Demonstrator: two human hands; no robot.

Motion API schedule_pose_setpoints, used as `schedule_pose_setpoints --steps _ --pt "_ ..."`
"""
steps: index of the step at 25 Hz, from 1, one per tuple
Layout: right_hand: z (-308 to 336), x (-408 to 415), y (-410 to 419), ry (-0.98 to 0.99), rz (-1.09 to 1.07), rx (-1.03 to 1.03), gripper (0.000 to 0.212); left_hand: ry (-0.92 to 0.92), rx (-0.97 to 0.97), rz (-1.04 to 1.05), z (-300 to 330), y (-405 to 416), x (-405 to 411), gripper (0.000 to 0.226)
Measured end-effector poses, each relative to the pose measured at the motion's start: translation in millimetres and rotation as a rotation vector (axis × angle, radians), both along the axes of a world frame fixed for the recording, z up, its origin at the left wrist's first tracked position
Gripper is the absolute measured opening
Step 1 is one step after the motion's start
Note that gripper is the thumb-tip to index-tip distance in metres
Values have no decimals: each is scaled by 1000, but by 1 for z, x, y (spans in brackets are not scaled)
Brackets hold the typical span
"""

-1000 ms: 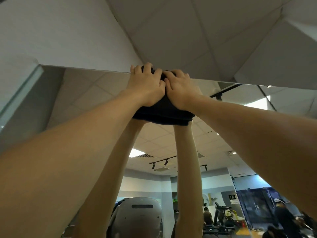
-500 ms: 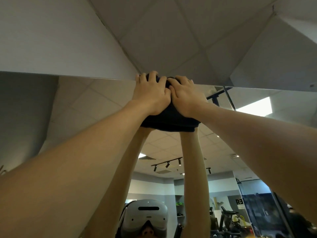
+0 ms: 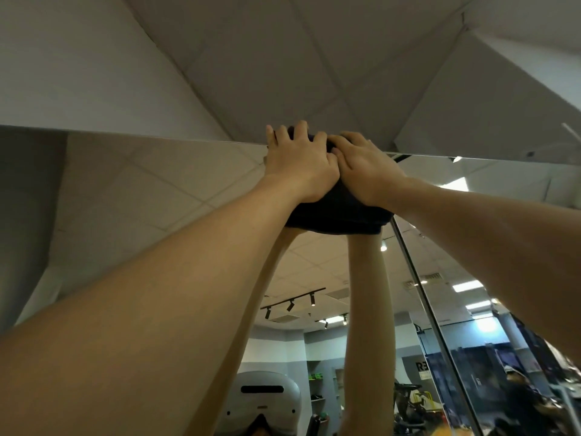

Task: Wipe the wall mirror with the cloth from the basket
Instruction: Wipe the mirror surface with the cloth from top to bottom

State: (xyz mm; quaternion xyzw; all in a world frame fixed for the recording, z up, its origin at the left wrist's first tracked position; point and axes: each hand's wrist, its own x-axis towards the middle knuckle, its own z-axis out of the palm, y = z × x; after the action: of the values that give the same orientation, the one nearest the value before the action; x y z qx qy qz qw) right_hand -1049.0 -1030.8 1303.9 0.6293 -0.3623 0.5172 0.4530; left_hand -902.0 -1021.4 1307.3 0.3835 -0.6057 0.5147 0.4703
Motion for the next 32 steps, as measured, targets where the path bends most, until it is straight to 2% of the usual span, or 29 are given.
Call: schedule_pose_setpoints --steps 10,19,26,32 --pt "-6 -23 -3 -8 43 11 50 31 31 33 -7 -2 -23 54" --pt "-73 -21 2 24 148 71 53 52 44 35 -80 6 -17 60" --pt "-106 -14 9 32 75 71 57 63 24 135 -113 5 -11 67" --pt "-108 21 8 51 15 74 64 90 30 81 -119 1 21 64"
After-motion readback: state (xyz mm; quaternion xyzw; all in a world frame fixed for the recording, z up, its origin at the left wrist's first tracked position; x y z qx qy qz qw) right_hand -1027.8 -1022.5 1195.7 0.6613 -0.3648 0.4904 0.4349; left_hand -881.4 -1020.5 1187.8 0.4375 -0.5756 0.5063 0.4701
